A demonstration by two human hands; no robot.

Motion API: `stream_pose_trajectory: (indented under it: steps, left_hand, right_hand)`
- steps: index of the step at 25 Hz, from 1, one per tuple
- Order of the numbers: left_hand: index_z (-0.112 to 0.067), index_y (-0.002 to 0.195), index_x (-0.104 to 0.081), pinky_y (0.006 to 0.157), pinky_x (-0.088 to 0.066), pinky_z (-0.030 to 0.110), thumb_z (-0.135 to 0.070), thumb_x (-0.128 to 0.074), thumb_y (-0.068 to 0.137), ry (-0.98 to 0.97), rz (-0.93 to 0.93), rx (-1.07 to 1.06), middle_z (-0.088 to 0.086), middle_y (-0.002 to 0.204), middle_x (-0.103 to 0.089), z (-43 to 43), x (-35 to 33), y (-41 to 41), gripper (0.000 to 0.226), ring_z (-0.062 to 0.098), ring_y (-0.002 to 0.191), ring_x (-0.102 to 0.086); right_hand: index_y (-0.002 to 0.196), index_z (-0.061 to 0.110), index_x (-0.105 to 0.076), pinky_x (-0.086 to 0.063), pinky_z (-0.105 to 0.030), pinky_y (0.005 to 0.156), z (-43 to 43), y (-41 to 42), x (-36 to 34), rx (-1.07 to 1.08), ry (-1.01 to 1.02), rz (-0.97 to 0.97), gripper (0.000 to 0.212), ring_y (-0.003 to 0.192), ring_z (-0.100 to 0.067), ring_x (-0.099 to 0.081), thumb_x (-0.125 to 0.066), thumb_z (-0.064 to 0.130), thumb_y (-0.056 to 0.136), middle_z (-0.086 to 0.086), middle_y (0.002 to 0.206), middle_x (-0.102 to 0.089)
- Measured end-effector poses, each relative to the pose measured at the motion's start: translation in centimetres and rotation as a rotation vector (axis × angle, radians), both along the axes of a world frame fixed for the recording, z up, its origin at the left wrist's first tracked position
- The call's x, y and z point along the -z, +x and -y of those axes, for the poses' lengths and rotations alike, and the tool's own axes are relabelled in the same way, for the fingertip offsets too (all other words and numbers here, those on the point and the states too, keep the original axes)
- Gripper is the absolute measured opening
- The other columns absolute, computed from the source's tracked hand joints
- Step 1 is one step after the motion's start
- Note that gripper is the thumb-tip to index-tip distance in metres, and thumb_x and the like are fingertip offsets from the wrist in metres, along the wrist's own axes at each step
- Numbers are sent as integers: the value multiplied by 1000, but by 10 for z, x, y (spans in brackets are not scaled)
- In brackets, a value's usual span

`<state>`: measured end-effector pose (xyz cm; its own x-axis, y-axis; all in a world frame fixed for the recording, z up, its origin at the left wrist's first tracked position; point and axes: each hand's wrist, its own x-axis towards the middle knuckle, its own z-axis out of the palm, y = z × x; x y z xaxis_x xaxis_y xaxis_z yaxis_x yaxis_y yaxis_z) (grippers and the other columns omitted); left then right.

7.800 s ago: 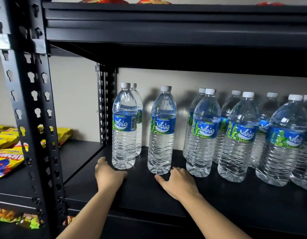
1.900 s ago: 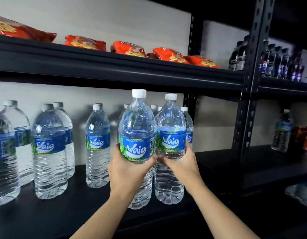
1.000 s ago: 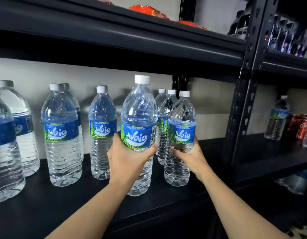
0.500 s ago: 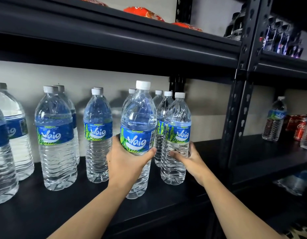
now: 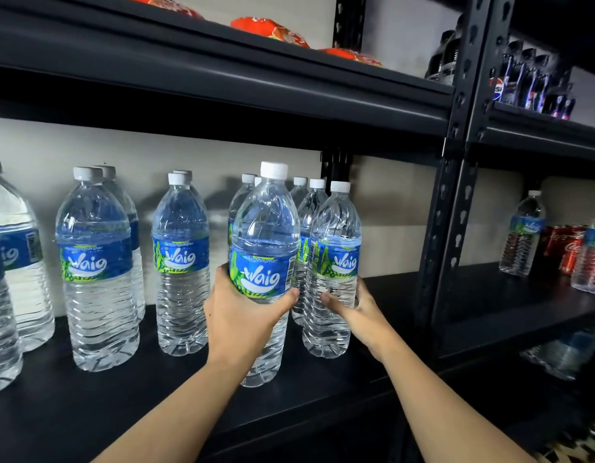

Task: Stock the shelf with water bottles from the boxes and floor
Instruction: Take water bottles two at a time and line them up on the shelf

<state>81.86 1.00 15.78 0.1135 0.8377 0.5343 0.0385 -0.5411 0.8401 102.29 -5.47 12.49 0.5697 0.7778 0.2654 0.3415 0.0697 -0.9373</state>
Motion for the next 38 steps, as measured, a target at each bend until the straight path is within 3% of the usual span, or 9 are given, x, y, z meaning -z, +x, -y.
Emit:
stream_pose_trajectory:
  steps: [5, 11, 16, 19, 21, 26, 31, 35, 38]
  left_hand:
    - [-33, 103, -47, 94, -49, 40, -53, -89, 46, -15, -16, -6, -12, 96, -66, -4, 5, 7, 73, 21, 107, -59]
    - [-29, 102, -51, 87, -53, 37, -55, -89, 44, -6, -36, -23, -13, 91, -68, -9, 8, 15, 74, 13, 93, -65]
    - [-26, 102, -51, 85, -53, 33, -50, -91, 45, 5, -31, -34, -11, 91, -69, -14, 5, 20, 73, 13, 91, -66]
    - [-25, 104, -51, 86, -53, 32, -47, -91, 46, 18, -8, -14, -11, 92, -70, -19, 1, 28, 74, 12, 91, -67]
    - [-24, 105, -51, 90, -51, 29, -44, -91, 49, 20, 11, -4, -8, 97, -69, -23, -1, 34, 72, 12, 96, -65]
    - [-23, 105, -49, 96, -49, 38, -56, -84, 46, -47, 14, -52, -4, 103, -67, -28, 3, 53, 76, 20, 103, -62]
    - [-16, 107, -47, 96, -47, 40, -52, -86, 52, -85, -30, -101, 4, 109, -63, -25, 16, 62, 76, 27, 108, -57]
    - [-10, 132, -38, 106, -42, 42, -57, -89, 47, -83, -66, -6, 6, 129, -54, -30, 26, 59, 110, 25, 124, -49]
    - [-17, 144, -25, 110, -37, 36, -41, -94, 44, -81, -131, 75, 1, 138, -48, -27, 52, 47, 123, 19, 130, -45]
  right_hand:
    - [144, 43, -32, -35, -45, 113, 0, 1, 1, -16, -17, 13, 105, 124, -9, -53, -79, 73, 56, 14, 135, -57]
    - [145, 46, -28, -36, -46, 113, -2, 2, 4, -34, -23, 9, 105, 125, -10, -53, -78, 74, 57, 15, 136, -57]
    - [128, 45, -41, -40, -23, 95, 15, -1, 19, -2, -216, 247, 74, 117, -5, -54, -83, 57, 67, 22, 122, -56]
    - [141, 39, -41, -27, -34, 116, 18, 4, 49, 54, -548, 635, 96, 139, -14, -38, -53, 92, 60, 11, 145, -48]
    - [151, 28, -31, -16, -38, 121, 16, 8, 58, 124, -635, 697, 112, 146, -18, -25, -35, 97, 62, 2, 156, -35]
    - [154, 27, -24, -16, -38, 121, 14, 7, 56, 138, -634, 682, 116, 149, -17, -18, -35, 96, 62, 2, 161, -26]
    - [152, 32, -27, -17, -37, 119, 20, 2, 46, 123, -639, 708, 90, 148, -20, -20, -48, 79, 78, 3, 159, -28]
    - [151, 34, -31, -20, -37, 119, 19, 3, 48, 127, -636, 708, 94, 147, -19, -24, -47, 84, 73, 4, 157, -32]
    - [148, 32, -36, -26, -37, 116, 20, 0, 45, 144, -642, 728, 92, 142, -19, -32, -50, 84, 73, 4, 153, -38]
